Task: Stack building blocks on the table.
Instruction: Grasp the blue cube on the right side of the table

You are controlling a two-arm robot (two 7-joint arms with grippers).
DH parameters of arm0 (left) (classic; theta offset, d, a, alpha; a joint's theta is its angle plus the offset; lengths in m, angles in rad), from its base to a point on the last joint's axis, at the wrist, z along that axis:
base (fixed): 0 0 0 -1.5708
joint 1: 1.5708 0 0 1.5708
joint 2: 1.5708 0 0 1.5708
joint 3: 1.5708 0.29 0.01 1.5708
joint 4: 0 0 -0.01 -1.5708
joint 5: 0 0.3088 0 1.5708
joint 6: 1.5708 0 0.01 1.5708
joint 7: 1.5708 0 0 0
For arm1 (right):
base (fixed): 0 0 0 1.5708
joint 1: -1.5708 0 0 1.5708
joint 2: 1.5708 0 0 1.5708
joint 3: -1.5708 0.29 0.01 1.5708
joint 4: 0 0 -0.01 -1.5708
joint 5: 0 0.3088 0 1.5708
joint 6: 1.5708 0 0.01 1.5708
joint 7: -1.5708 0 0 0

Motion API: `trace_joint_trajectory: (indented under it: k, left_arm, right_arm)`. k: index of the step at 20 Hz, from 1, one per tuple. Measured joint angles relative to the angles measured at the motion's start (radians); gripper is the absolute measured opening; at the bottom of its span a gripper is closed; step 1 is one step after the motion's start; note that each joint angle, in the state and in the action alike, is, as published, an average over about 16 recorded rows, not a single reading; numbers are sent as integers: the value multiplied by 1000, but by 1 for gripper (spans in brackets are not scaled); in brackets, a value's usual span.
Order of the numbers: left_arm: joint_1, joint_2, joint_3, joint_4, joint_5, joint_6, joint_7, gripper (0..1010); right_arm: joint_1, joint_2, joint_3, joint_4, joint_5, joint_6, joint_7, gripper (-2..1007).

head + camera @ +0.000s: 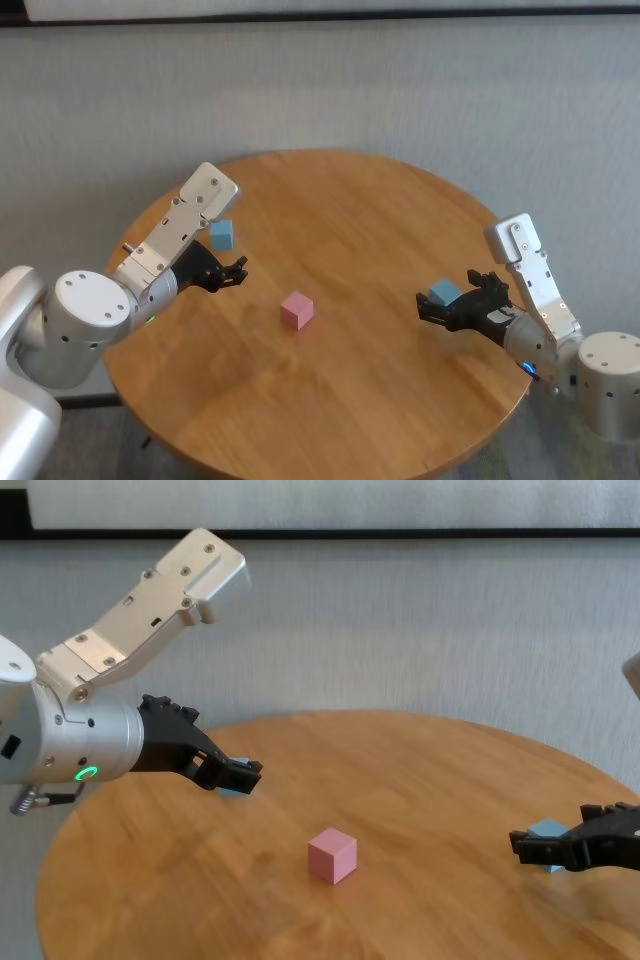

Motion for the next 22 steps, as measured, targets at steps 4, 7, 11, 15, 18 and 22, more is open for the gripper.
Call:
trace_joint_trajectory:
  k: [4,7,11,15,18,22]
  left_arm:
    - [0,0,0,0,0,0,0,1000]
    - [0,0,0,0,0,0,0,1000]
    - [0,0,0,0,0,0,0,1000]
    - [0,0,0,0,0,0,0,1000]
    - [0,0,0,0,0,0,0,1000]
    - [0,0,0,0,0,0,0,1000]
  right_arm:
    - [4,-8,3,11,-11,-1,3,1005]
    - [7,-11,4,17,-19,0,6,1005]
    - [10,-16,9,24,-27,1,10,1004]
    - [12,-22,16,31,-33,4,12,980]
    - [13,-26,22,35,-36,6,15,939]
    - [13,-31,30,39,-38,10,22,851]
